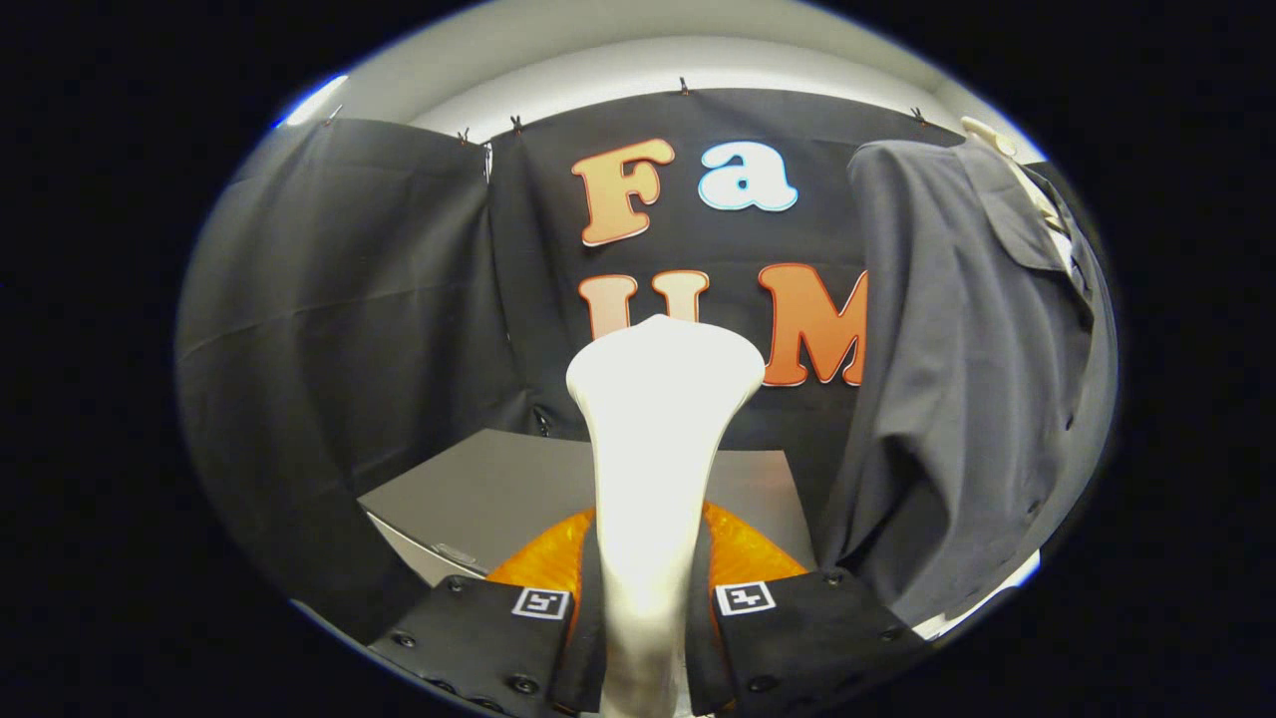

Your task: Iron the clothes twice with a garment steamer, once on the left side and once on the right side.

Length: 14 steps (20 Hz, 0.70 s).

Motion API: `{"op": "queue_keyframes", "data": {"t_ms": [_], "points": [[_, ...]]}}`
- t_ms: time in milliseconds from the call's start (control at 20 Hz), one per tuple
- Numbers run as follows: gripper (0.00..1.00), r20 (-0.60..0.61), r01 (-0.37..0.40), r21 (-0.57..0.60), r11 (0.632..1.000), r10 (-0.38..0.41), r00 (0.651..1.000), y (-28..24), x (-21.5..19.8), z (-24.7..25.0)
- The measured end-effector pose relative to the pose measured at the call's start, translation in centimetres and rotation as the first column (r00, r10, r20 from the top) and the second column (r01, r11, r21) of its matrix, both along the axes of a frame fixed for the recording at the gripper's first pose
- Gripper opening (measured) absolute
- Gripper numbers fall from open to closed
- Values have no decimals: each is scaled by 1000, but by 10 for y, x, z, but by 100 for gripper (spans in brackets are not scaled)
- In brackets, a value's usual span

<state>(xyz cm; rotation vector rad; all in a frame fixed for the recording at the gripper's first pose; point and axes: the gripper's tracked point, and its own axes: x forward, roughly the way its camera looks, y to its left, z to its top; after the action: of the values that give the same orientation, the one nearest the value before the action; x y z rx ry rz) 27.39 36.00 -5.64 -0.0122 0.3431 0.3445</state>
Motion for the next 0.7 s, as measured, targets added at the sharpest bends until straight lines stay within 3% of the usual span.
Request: {"op": "queue_keyframes", "data": {"t_ms": [500, 700], "points": [[39, 214, 7, 7, 1000, -9, 977, -69, -63, 66], [39, 261, 69, 5, 998, -68, 963, -121, -68, 71]]}}
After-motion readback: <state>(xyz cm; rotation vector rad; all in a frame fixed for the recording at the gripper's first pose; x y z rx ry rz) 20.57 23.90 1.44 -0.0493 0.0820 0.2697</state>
